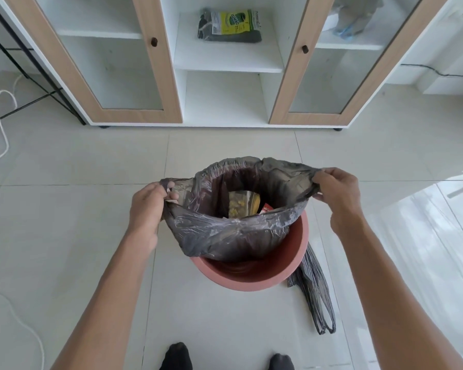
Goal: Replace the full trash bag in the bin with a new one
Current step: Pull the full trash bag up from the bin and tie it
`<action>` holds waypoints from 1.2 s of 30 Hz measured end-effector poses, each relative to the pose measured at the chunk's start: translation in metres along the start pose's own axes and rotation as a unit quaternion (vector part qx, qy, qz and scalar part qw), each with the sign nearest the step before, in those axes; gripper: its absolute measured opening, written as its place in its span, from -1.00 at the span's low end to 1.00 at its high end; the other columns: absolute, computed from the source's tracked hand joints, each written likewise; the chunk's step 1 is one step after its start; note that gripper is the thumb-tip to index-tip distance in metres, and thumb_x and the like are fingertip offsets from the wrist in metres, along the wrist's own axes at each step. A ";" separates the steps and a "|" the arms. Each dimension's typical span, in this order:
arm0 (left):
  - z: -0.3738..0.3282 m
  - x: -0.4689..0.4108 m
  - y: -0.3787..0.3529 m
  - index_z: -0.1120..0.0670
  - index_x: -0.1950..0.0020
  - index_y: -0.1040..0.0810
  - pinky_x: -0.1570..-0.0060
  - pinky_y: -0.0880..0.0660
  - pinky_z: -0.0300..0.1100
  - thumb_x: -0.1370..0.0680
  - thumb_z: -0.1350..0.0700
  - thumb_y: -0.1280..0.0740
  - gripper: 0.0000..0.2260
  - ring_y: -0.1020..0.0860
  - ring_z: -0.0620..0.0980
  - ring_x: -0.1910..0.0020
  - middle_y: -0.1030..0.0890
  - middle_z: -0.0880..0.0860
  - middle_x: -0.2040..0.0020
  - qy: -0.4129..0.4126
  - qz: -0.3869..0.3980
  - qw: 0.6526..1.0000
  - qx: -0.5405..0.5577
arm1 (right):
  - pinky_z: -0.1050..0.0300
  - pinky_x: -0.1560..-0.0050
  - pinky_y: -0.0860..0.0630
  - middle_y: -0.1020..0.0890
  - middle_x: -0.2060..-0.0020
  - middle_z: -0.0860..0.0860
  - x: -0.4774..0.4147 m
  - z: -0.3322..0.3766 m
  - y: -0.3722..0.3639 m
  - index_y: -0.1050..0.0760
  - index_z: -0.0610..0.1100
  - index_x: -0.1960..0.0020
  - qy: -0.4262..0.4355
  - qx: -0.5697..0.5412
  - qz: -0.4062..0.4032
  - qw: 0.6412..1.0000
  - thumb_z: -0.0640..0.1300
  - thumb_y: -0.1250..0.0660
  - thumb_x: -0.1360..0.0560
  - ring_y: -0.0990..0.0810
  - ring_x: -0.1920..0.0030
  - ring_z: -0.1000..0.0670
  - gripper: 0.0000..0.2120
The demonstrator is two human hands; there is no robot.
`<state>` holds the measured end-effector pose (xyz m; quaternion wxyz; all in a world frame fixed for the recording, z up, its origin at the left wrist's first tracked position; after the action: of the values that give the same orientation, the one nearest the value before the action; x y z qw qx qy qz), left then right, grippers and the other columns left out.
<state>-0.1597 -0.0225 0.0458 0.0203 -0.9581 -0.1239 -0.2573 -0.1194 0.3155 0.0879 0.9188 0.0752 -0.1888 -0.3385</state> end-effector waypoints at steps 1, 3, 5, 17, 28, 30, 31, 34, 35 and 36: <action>-0.001 0.001 0.000 0.08 0.21 -0.54 0.43 -0.46 -0.31 -0.47 0.34 -0.11 -0.73 -0.47 -0.04 0.43 -0.56 -0.04 0.46 0.003 -0.001 1.000 0.006 | 0.08 0.13 -0.58 -0.54 0.36 -0.06 0.001 -0.001 0.000 -0.50 -0.12 0.32 -0.008 -0.002 0.008 1.000 -0.33 -0.25 -0.43 -0.50 0.32 0.01 -0.80; -0.004 0.003 -0.002 0.08 0.20 -0.50 0.37 -0.48 -0.26 -0.50 0.35 -0.10 -0.74 -0.48 -0.01 0.42 -0.59 0.00 0.39 -0.005 0.007 1.000 0.013 | 0.08 0.10 -0.60 -0.57 0.35 -0.05 0.003 -0.004 -0.001 -0.48 -0.10 0.31 -0.015 -0.010 0.021 1.000 -0.34 -0.25 -0.44 -0.52 0.31 0.01 -0.78; -0.008 0.006 -0.005 0.06 0.15 -0.50 0.29 -0.50 -0.19 -0.56 0.35 -0.13 -0.75 -0.53 -0.04 0.40 -0.64 0.05 0.23 -0.031 0.020 0.999 0.008 | 0.08 0.08 -0.62 -0.61 0.30 -0.06 0.003 -0.004 -0.002 -0.49 -0.10 0.26 -0.009 -0.014 0.031 0.999 -0.35 -0.25 -0.45 -0.56 0.28 0.00 -0.79; -0.017 0.002 -0.006 -0.04 0.25 -0.56 -0.27 -0.44 0.04 -0.50 0.24 -0.39 -0.80 -0.65 0.04 -0.06 -0.70 0.00 0.09 -0.113 0.038 0.993 -0.008 | 0.00 0.08 -0.51 -0.62 0.28 -0.06 0.002 -0.012 -0.028 -0.50 -0.10 0.18 -0.019 -0.045 0.086 0.995 -0.42 -0.23 -0.49 -0.55 0.22 -0.04 -0.76; -0.033 0.010 -0.006 0.04 0.23 -0.38 -0.01 -0.55 -0.09 -0.58 0.40 -0.07 -0.69 -0.70 0.01 0.02 -0.72 -0.04 0.27 -0.130 0.033 0.990 0.034 | 0.03 0.15 -0.49 -0.48 0.41 0.02 0.000 0.007 -0.014 -0.44 -0.05 0.30 0.029 -0.008 0.040 0.999 -0.30 -0.31 -0.40 -0.46 0.29 -0.01 -0.81; -0.035 0.014 -0.007 0.05 0.24 -0.39 0.11 -0.56 -0.16 -0.57 0.40 -0.08 -0.69 -0.71 0.00 0.11 -0.69 -0.08 0.34 -0.121 0.027 0.992 0.029 | 0.03 0.16 -0.47 -0.49 0.38 0.01 0.002 0.006 -0.012 -0.45 -0.05 0.29 0.030 0.027 0.036 0.999 -0.27 -0.31 -0.37 -0.45 0.27 0.00 -0.85; -0.035 0.016 -0.007 0.05 0.24 -0.39 0.15 -0.55 -0.17 -0.57 0.40 -0.09 -0.69 -0.70 0.00 0.15 -0.67 -0.10 0.38 -0.114 0.020 0.993 0.022 | 0.03 0.15 -0.47 -0.51 0.34 -0.02 0.003 0.004 -0.011 -0.44 -0.06 0.28 0.008 0.017 0.046 0.999 -0.28 -0.30 -0.38 -0.46 0.24 -0.02 -0.85; -0.036 0.018 -0.004 0.05 0.27 -0.40 0.30 -0.53 -0.25 -0.52 0.39 -0.10 -0.70 -0.69 -0.02 0.27 -0.62 -0.09 0.35 -0.098 -0.006 0.995 0.011 | 0.12 0.15 -0.45 -0.53 0.28 -0.06 0.004 -0.001 -0.009 -0.46 -0.10 0.24 -0.071 -0.051 0.087 0.992 -0.28 -0.31 -0.43 -0.48 0.18 -0.07 -0.87; -0.037 0.018 -0.003 0.05 0.28 -0.40 0.35 -0.51 -0.26 -0.51 0.39 -0.10 -0.71 -0.67 -0.04 0.32 -0.61 -0.04 0.30 -0.095 -0.011 0.995 0.012 | 0.13 0.16 -0.43 -0.54 0.28 -0.04 0.004 -0.001 -0.006 -0.50 -0.12 0.20 -0.103 -0.061 0.101 0.988 -0.19 -0.34 -0.45 -0.50 0.19 -0.07 -0.94; -0.039 0.018 -0.003 0.06 0.28 -0.40 0.37 -0.50 -0.27 -0.49 0.40 -0.10 -0.72 -0.65 -0.04 0.36 -0.62 0.00 0.24 -0.093 -0.012 0.995 0.013 | 0.13 0.15 -0.42 -0.57 0.26 -0.04 0.003 -0.004 -0.005 -0.54 -0.14 0.12 -0.139 -0.070 0.124 0.980 -0.06 -0.34 -0.48 -0.53 0.20 -0.06 -0.87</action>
<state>-0.1642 -0.0193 0.0883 0.0178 -0.9760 -0.1403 -0.1654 -0.1189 0.3103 0.0841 0.9214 -0.0612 -0.2980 -0.2418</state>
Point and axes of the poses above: each hand's wrist, its own x-axis away from the middle knuckle, its own y-axis out of the back of the hand, z = x × y, the point moved 3 cm from there along -x, towards the middle knuckle
